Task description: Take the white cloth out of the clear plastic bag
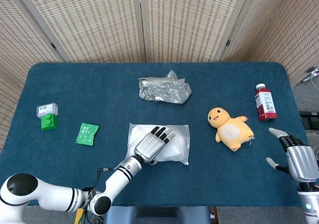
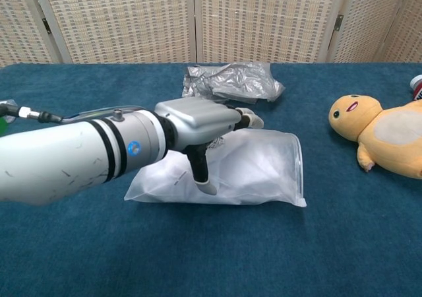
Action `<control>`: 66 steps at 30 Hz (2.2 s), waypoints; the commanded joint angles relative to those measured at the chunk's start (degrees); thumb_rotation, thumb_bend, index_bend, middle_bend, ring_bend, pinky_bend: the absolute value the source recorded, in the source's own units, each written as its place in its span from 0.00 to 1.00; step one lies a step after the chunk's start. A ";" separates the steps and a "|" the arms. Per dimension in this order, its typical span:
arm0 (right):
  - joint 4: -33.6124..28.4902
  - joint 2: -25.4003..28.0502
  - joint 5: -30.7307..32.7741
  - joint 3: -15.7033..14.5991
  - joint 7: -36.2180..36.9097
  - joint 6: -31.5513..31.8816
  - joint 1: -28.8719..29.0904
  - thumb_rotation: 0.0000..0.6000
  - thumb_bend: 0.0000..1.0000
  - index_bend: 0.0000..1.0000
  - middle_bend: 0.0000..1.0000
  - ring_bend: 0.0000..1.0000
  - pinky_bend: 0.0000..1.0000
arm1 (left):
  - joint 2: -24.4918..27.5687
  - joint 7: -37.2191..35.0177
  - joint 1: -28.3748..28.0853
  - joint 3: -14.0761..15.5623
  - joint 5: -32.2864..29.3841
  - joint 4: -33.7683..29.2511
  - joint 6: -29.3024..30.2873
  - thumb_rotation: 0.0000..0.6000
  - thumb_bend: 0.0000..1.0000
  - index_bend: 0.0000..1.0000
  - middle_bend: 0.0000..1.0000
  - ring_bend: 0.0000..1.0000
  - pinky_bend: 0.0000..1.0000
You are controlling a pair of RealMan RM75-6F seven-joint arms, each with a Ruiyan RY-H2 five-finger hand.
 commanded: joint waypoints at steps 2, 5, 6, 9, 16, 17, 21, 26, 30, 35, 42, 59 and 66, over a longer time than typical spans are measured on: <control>0.00 -0.15 -0.03 -0.06 -0.17 -0.19 0.09 1.00 0.00 0.20 0.27 0.28 0.44 | -0.20 0.68 -0.27 1.06 0.03 1.19 1.11 1.00 0.00 0.00 0.00 0.00 0.07; -0.02 -0.19 -0.03 -0.05 -0.17 -0.21 0.11 1.00 0.00 0.20 0.27 0.28 0.44 | -0.17 0.65 -0.21 1.29 -0.01 1.56 1.57 1.00 0.00 0.00 0.00 0.00 0.07; -0.02 -0.21 -0.03 -0.03 -0.19 -0.21 0.12 1.00 0.00 0.20 0.27 0.28 0.44 | -0.13 0.57 -0.16 1.34 -0.05 1.68 1.74 1.00 0.00 0.00 0.00 0.00 0.07; -0.07 -0.27 -0.02 -0.03 -0.30 -0.35 0.20 1.00 0.00 0.20 0.27 0.28 0.44 | 0.49 0.36 0.31 1.62 -0.06 2.67 3.12 1.00 0.00 0.00 0.00 0.00 0.07; -0.23 -0.46 -0.07 -0.10 -0.61 -0.64 0.35 1.00 0.00 0.20 0.28 0.28 0.44 | 1.42 0.26 0.85 2.24 0.27 4.08 4.40 1.00 0.00 0.00 0.00 0.00 0.07; -0.22 -0.47 -0.02 -0.10 -0.64 -0.68 0.36 1.00 0.00 0.20 0.28 0.28 0.44 | 1.53 0.07 0.94 2.23 0.06 4.12 4.36 1.00 0.00 0.00 0.00 0.00 0.07; -0.25 -0.52 0.09 -0.11 -0.67 -0.91 0.43 1.00 0.00 0.20 0.28 0.28 0.44 | 2.00 -0.35 1.07 2.42 0.57 3.48 4.42 1.00 0.00 0.00 0.00 0.00 0.07; -0.21 -0.78 0.04 -0.20 -0.86 -1.48 0.73 1.00 0.00 0.20 0.28 0.28 0.44 | 3.03 1.30 -0.03 2.43 -0.39 2.35 3.25 1.00 0.00 0.00 0.00 0.00 0.07; -0.43 -0.87 -0.01 -0.29 -1.27 -1.92 0.98 1.00 0.00 0.20 0.29 0.28 0.44 | 4.39 3.97 -2.34 1.53 -3.52 1.31 1.44 1.00 0.00 0.00 0.00 0.00 0.07; -0.82 -0.80 -0.13 -0.36 -1.58 -2.12 1.14 1.00 0.00 0.20 0.29 0.28 0.44 | 5.47 9.22 -6.56 0.67 -10.42 0.90 -0.29 1.00 0.00 0.00 0.00 0.00 0.08; -0.56 -0.90 0.09 -0.48 -1.24 -2.44 1.17 1.00 0.00 0.20 0.30 0.28 0.44 | 6.17 14.27 -11.48 1.64 -18.68 0.25 -1.32 1.00 0.00 0.00 0.00 0.00 0.09; 0.47 -1.96 0.20 -0.75 -0.84 -3.57 1.74 1.00 0.00 0.20 0.31 0.28 0.44 | 4.79 9.83 -14.36 3.99 -23.39 1.93 -2.98 1.00 0.00 0.00 0.00 0.00 0.16; 0.49 -2.30 0.21 -0.87 -1.06 -4.03 2.00 1.00 0.00 0.20 0.32 0.28 0.44 | 2.88 6.47 -14.21 4.32 -21.59 4.38 -2.68 1.00 0.00 0.00 0.00 0.02 0.25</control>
